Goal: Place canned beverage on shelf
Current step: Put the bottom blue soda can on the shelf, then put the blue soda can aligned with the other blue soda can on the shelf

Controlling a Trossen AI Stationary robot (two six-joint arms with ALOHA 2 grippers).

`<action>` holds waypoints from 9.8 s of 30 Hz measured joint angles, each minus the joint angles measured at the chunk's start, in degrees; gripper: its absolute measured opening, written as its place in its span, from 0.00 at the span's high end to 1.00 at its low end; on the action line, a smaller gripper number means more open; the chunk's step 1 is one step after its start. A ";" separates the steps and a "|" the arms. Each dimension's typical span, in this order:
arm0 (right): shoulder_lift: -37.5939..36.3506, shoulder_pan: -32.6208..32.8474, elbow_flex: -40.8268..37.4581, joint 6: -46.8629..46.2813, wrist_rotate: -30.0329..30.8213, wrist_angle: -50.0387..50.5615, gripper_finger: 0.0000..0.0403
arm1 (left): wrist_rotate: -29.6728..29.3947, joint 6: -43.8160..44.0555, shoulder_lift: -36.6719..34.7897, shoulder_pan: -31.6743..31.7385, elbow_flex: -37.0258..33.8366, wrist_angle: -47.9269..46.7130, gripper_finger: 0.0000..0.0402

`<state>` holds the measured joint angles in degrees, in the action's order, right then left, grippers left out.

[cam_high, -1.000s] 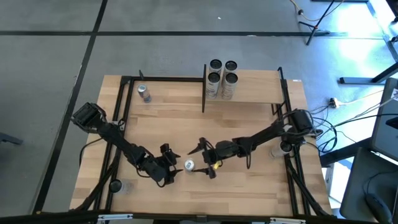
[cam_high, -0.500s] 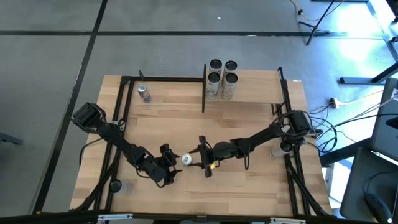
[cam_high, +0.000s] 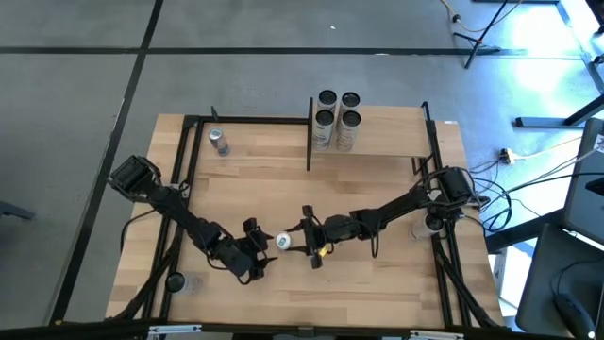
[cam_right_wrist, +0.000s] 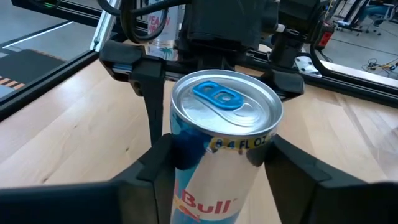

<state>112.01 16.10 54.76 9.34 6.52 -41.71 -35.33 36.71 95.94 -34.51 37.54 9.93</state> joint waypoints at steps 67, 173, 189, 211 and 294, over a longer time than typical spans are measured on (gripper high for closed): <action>-56.72 0.00 -2.40 1.41 30.28 52.49 0.51 | -1.26 0.22 -0.04 -0.29 0.02 0.24 0.27; -60.77 -3.90 -2.22 -8.92 -0.78 70.61 0.20 | -4.35 -15.14 -0.63 6.72 27.47 -32.76 0.27; -56.37 0.39 -17.93 0.07 0.39 41.40 0.20 | -6.24 6.60 -20.36 25.57 38.47 -78.69 0.27; -54.21 0.39 -18.88 2.67 3.76 35.88 0.20 | 19.12 -17.57 -23.89 78.93 29.11 -72.83 0.27; -52.87 0.39 -18.86 10.19 5.03 28.65 0.20 | 26.36 -22.00 4.85 34.08 51.30 -74.66 0.52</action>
<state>59.13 16.48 35.90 19.53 11.55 -13.06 -8.97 14.71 100.79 -0.44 88.84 -64.73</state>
